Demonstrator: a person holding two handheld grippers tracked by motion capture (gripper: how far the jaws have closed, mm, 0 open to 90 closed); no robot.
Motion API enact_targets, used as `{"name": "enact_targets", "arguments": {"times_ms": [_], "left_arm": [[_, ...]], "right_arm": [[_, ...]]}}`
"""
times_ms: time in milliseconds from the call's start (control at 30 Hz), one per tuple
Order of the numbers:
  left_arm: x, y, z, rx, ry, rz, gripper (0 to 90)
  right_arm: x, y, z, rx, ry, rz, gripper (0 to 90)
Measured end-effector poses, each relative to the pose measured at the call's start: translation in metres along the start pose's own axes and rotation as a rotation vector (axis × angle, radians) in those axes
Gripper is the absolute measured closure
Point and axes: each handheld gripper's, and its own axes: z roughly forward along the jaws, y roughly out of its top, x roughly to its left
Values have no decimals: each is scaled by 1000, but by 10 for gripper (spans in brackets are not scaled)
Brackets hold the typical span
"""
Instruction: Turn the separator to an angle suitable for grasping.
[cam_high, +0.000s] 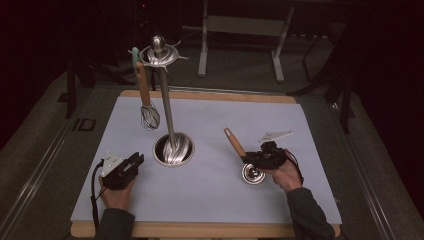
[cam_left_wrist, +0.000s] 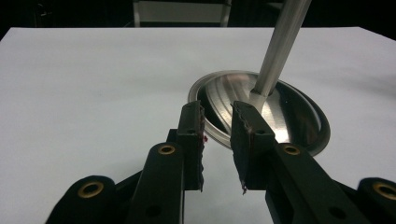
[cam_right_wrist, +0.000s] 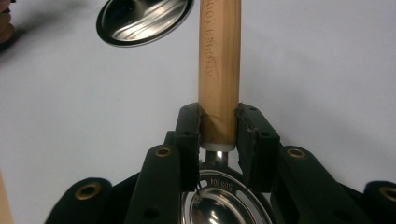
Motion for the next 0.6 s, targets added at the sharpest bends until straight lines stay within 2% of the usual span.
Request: {"name": "enact_targets", "arguments": {"times_ms": [600], "left_arm": [[0,0,1,5,-12,-5,740]], "right_arm": [[11,15,5,-34,15,-50,709]]}}
